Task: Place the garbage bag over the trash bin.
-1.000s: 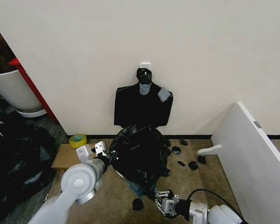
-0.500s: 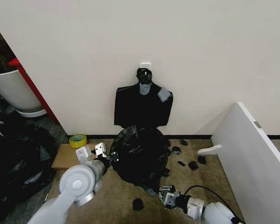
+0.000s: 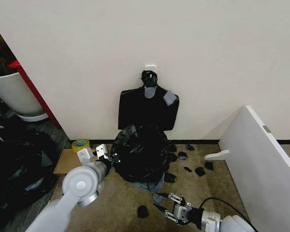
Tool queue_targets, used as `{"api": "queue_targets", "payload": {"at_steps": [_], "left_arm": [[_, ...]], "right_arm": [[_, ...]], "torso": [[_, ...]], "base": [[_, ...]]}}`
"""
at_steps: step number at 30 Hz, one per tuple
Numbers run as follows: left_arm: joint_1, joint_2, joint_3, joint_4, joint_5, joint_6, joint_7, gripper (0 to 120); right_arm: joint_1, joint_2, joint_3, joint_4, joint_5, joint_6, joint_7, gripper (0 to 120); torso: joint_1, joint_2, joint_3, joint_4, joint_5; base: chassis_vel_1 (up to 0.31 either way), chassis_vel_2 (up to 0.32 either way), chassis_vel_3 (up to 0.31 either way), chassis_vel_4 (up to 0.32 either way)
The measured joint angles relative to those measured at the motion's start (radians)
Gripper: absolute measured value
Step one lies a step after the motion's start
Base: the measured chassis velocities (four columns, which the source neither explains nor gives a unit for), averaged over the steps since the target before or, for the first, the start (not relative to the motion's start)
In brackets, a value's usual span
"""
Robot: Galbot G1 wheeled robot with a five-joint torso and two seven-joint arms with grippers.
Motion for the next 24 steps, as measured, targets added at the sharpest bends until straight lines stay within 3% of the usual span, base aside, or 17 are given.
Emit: {"api": "queue_targets", "payload": {"at_steps": [4,6,12,14,15,20,21,24], "left_arm": [[0.041,-0.002,0.013,0.005,0.089,-0.007,0.049,0],[0.061,-0.006,0.026,0.005,0.134,-0.01,0.073,0],[0.096,-0.018,0.057,0.007,0.269,-0.034,0.143,0],[0.109,-0.027,0.069,0.005,0.357,-0.051,0.178,0],[0.109,-0.027,0.069,0.005,0.357,-0.051,0.178,0],[0.127,-0.038,0.089,0.002,0.52,-0.098,0.249,0],[0.127,-0.038,0.089,0.002,0.52,-0.098,0.249,0],[0.124,-0.036,0.109,0.005,0.588,-0.118,0.281,0]], "right_arm": [[-0.077,-0.028,0.031,0.104,0.107,-0.029,0.029,75],[-0.128,-0.04,0.059,0.172,0.191,-0.052,0.038,77],[-0.192,-0.059,0.091,0.337,0.315,-0.117,0.104,57],[-0.182,-0.061,0.068,0.404,0.377,-0.234,0.219,47],[-0.182,-0.061,0.068,0.404,0.377,-0.234,0.219,47],[-0.033,-0.049,0.008,0.485,0.603,-0.605,0.505,26],[-0.033,-0.049,0.008,0.485,0.603,-0.605,0.505,26],[0.033,-0.049,0.0,0.509,0.734,-0.743,0.586,12]], "torso": [[0.0,0.0,0.0,0.0002,-0.0001],[0.0,0.0,0.0,0.0,-0.0002],[0.0,0.0,0.0,0.0,-0.0003],[0.0,0.0,0.0,-0.0002,-0.0004],[0.0,0.0,0.0,-0.0002,-0.0004],[0.0,0.0,0.0,0.0003,0.0],[0.0,0.0,0.0,0.0003,0.0],[0.0,0.0,0.0,0.0006,0.0]], "base": [[0.0,0.0,0.0,0.0],[0.0,0.0,0.0,0.0],[0.0,0.0,0.0,0.0],[0.0,0.0,0.0,0.0],[0.0,0.0,0.0,0.0],[0.0,0.0,0.0,0.0],[0.0,0.0,0.0,0.0],[0.0,0.0,0.0,0.0]]}}
